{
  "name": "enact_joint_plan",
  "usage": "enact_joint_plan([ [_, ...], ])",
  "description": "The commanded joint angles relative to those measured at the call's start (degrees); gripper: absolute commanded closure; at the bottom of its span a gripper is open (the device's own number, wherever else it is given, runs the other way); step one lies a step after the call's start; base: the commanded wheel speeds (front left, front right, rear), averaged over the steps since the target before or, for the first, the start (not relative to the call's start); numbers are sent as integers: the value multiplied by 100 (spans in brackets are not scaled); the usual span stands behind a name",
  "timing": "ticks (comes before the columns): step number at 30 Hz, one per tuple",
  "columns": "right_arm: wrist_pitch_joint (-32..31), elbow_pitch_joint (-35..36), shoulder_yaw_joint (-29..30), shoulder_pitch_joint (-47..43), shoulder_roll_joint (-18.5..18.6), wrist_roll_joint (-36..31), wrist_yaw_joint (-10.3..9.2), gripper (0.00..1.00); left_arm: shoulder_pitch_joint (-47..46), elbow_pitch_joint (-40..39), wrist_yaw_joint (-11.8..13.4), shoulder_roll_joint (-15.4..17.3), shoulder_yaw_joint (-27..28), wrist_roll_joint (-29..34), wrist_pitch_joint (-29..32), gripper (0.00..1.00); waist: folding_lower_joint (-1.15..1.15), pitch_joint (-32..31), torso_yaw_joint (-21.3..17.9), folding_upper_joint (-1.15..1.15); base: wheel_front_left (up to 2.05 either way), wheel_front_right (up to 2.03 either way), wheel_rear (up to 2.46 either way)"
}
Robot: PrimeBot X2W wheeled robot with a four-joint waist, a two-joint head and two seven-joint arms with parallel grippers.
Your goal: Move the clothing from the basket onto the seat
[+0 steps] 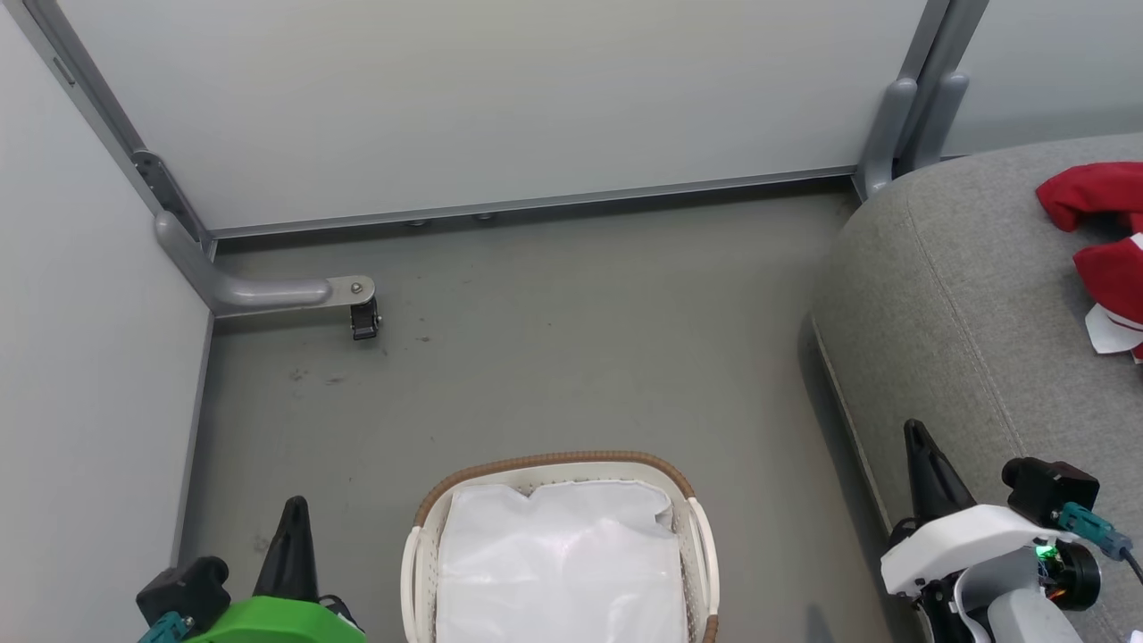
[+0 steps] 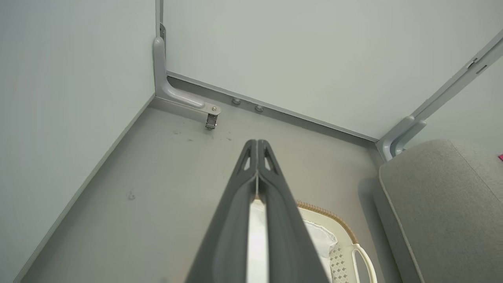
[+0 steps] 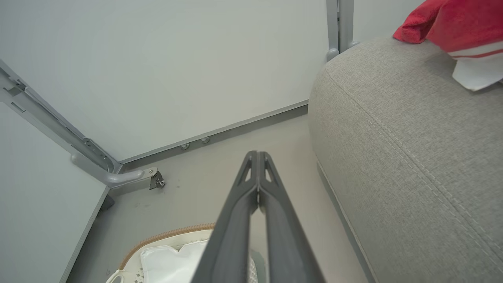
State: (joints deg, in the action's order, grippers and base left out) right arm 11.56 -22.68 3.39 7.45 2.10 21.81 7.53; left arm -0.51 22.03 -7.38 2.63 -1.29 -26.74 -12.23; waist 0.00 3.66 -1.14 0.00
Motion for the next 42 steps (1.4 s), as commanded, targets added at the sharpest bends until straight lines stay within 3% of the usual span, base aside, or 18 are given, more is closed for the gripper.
enact_joint_plan([
  [1,-47,131,27,39,34,264,-1,100,-107,-128,-2,37,49,-261,45,100,0,-4,1,0,0,0,0],
  [42,-906,514,165,-50,65,3573,-3,100,-361,-472,-8,89,350,-3386,889,100,0,-128,42,0,0,0,0],
])
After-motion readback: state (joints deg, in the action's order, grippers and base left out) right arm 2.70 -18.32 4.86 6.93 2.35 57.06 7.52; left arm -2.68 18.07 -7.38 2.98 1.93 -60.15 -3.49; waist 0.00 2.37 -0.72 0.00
